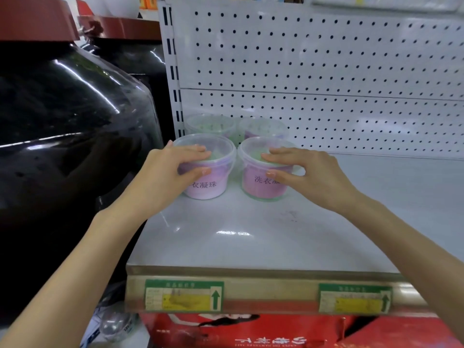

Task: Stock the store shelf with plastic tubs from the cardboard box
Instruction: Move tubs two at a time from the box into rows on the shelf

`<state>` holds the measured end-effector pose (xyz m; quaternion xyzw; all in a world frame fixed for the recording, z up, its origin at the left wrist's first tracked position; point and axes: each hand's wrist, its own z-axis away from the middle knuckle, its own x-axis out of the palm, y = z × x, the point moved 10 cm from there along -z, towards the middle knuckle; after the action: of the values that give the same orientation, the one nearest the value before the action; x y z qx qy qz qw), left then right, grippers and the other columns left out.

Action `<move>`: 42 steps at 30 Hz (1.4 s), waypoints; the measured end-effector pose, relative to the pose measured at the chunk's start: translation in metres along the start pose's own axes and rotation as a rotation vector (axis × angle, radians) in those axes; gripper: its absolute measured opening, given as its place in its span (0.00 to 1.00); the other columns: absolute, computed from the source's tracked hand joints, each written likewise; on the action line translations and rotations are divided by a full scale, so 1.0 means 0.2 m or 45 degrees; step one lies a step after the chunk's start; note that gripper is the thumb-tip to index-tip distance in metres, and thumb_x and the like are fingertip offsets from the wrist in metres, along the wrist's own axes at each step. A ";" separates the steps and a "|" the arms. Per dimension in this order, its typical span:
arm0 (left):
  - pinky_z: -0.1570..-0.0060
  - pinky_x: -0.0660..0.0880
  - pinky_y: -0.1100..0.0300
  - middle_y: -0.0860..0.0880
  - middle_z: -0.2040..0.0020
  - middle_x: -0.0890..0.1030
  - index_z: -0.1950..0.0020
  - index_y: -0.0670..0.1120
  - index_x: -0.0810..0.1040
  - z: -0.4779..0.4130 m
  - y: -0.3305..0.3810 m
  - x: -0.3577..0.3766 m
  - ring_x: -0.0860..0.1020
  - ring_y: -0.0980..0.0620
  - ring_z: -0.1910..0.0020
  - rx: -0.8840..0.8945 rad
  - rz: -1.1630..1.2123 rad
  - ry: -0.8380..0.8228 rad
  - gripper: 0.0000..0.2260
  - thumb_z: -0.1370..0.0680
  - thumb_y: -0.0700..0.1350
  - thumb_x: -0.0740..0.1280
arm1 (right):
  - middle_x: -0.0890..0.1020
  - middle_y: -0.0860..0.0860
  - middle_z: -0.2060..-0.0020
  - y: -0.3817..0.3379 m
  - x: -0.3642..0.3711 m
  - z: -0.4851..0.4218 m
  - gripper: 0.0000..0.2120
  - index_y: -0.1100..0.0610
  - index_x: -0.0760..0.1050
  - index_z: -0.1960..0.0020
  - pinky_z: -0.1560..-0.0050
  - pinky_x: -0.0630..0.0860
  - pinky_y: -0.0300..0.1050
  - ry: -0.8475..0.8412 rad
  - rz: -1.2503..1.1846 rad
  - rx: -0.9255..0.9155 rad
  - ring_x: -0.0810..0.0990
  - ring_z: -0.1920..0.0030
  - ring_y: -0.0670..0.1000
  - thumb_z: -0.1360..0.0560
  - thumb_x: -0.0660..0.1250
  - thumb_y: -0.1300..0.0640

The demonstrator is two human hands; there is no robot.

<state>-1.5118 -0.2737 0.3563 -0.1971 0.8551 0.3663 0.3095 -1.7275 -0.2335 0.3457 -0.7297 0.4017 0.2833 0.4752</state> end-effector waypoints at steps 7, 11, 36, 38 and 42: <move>0.26 0.53 0.52 0.52 0.37 0.77 0.38 0.46 0.77 0.00 0.00 0.01 0.72 0.58 0.37 0.021 -0.013 -0.008 0.17 0.26 0.40 0.70 | 0.74 0.39 0.35 -0.01 0.01 0.00 0.17 0.40 0.75 0.39 0.35 0.61 0.42 -0.033 0.005 -0.013 0.67 0.32 0.39 0.27 0.68 0.46; 0.26 0.52 0.51 0.51 0.37 0.77 0.38 0.46 0.77 -0.01 0.00 0.01 0.72 0.58 0.37 0.030 -0.021 -0.009 0.17 0.27 0.39 0.70 | 0.73 0.40 0.34 -0.01 0.01 0.00 0.17 0.41 0.75 0.38 0.34 0.62 0.42 -0.052 -0.007 -0.017 0.68 0.32 0.41 0.27 0.68 0.47; 0.34 0.64 0.51 0.49 0.40 0.79 0.36 0.47 0.75 0.37 1.44 0.88 0.75 0.50 0.41 0.557 -0.230 -0.195 0.24 0.27 0.58 0.62 | 0.74 0.55 0.34 0.57 -0.79 1.21 0.29 0.55 0.74 0.35 0.34 0.66 0.57 0.115 0.773 0.176 0.72 0.34 0.57 0.26 0.53 0.37; 0.32 0.63 0.52 0.51 0.39 0.78 0.35 0.49 0.74 0.53 1.61 1.08 0.74 0.52 0.40 0.556 -0.128 -0.257 0.23 0.26 0.57 0.63 | 0.77 0.55 0.37 0.68 -0.89 1.52 0.26 0.56 0.76 0.37 0.39 0.71 0.57 0.221 0.763 0.294 0.76 0.38 0.58 0.26 0.57 0.40; 0.32 0.63 0.51 0.50 0.37 0.77 0.33 0.48 0.72 0.90 1.89 1.60 0.72 0.51 0.37 0.573 -0.046 -0.499 0.24 0.26 0.57 0.60 | 0.80 0.55 0.42 0.99 -0.91 2.21 0.25 0.57 0.76 0.38 0.44 0.74 0.54 0.201 0.747 0.641 0.78 0.43 0.58 0.27 0.60 0.42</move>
<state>-1.8891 0.0731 0.2335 -0.0645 0.8351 0.1931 0.5111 -2.0056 0.1865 0.2275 -0.4643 0.6854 0.2426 0.5058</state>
